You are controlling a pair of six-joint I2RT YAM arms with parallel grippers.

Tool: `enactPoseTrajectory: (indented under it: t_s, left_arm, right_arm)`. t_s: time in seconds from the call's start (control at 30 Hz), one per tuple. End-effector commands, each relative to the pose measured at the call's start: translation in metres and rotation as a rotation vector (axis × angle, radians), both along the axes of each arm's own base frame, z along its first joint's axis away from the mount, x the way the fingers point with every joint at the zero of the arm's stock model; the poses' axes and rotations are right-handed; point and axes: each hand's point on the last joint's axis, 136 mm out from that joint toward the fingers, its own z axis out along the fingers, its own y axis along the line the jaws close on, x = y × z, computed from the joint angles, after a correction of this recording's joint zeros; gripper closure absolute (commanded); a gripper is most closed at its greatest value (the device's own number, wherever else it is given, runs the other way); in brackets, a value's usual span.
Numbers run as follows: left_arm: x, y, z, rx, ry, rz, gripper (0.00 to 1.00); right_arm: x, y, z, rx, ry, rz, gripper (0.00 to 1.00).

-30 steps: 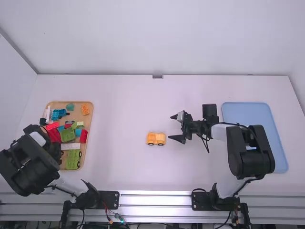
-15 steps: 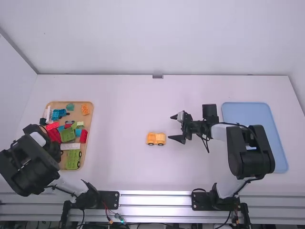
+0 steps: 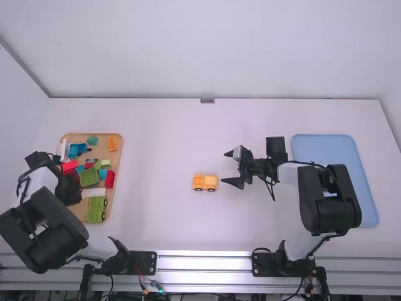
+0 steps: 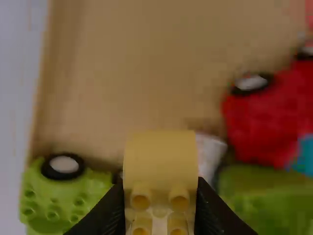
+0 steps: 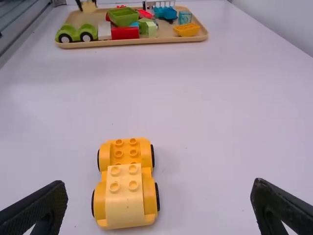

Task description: Assemble lego blocks to make yellow taxi

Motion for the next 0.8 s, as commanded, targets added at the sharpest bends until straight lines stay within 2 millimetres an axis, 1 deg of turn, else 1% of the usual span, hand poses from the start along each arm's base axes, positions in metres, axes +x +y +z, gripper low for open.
enactPoseTrajectory:
  t_s: [0.0,0.03,0.07,0.1,0.13,0.27,0.33,0.37,0.4,0.43,0.5,0.53,0.57,0.6,0.67,0.77]
  left_arm:
    - [0.018,-0.021,0.012,-0.013,-0.061,-0.041,0.98]
    - [0.024,-0.03,0.015,-0.007,-0.07,-0.062,0.98]
    - [0.032,-0.047,0.019,-0.007,-0.071,-0.077,0.98]
    - [0.033,-0.048,0.019,-0.006,-0.071,-0.078,0.98]
    - [0.04,-0.063,0.021,0.001,-0.067,-0.098,0.98]
    - [0.06,-0.102,0.022,0.011,-0.073,-0.166,0.98]
    - [0.074,-0.135,0.02,-0.01,-0.091,-0.195,0.98]
    - [0.076,-0.139,0.019,-0.013,-0.094,-0.198,0.98]
    - [0.083,-0.16,0.017,-0.034,-0.107,-0.212,0.98]
    - [0.087,-0.172,0.016,-0.044,-0.112,-0.221,0.98]
    - [0.09,-0.188,0.014,-0.059,-0.119,-0.228,0.98]
    - [0.091,-0.207,0.012,-0.07,-0.115,-0.232,0.98]
    - [0.091,-0.216,0.009,-0.069,-0.111,-0.237,0.98]
    - [0.092,-0.218,0.009,-0.067,-0.111,-0.242,0.98]
    - [0.097,-0.24,0.004,-0.065,-0.122,-0.297,0.98]
    - [0.103,-0.26,-0.002,-0.08,-0.134,-0.351,0.98]
  right_arm:
    - [-0.003,0.001,-0.002,0.009,0.015,0.007,0.01]
    - [-0.003,0.001,-0.002,0.009,0.015,0.007,0.01]
    - [-0.003,0.001,-0.002,0.009,0.015,0.007,0.01]
    - [-0.003,0.001,-0.002,0.009,0.015,0.007,0.01]
    - [-0.003,0.001,-0.001,0.01,0.015,0.007,0.01]
    - [-0.003,0.001,-0.001,0.01,0.015,0.007,0.01]
    - [-0.003,0.001,-0.002,0.009,0.016,0.007,0.01]
    - [-0.003,0.001,-0.002,0.009,0.016,0.007,0.01]
    - [-0.003,0.001,-0.002,0.009,0.017,0.007,0.01]
    - [-0.003,0.001,-0.002,0.009,0.017,0.007,0.01]
    - [-0.003,0.001,-0.002,0.009,0.017,0.007,0.01]
    - [-0.003,0.001,-0.002,0.008,0.016,0.007,0.01]
    - [-0.003,0.001,-0.002,0.006,0.015,0.005,0.01]
    - [-0.003,0.001,-0.002,0.006,0.015,0.005,0.01]
    - [-0.003,0.001,-0.002,0.007,0.014,0.005,0.01]
    - [-0.003,0.001,-0.002,0.007,0.015,0.005,0.01]
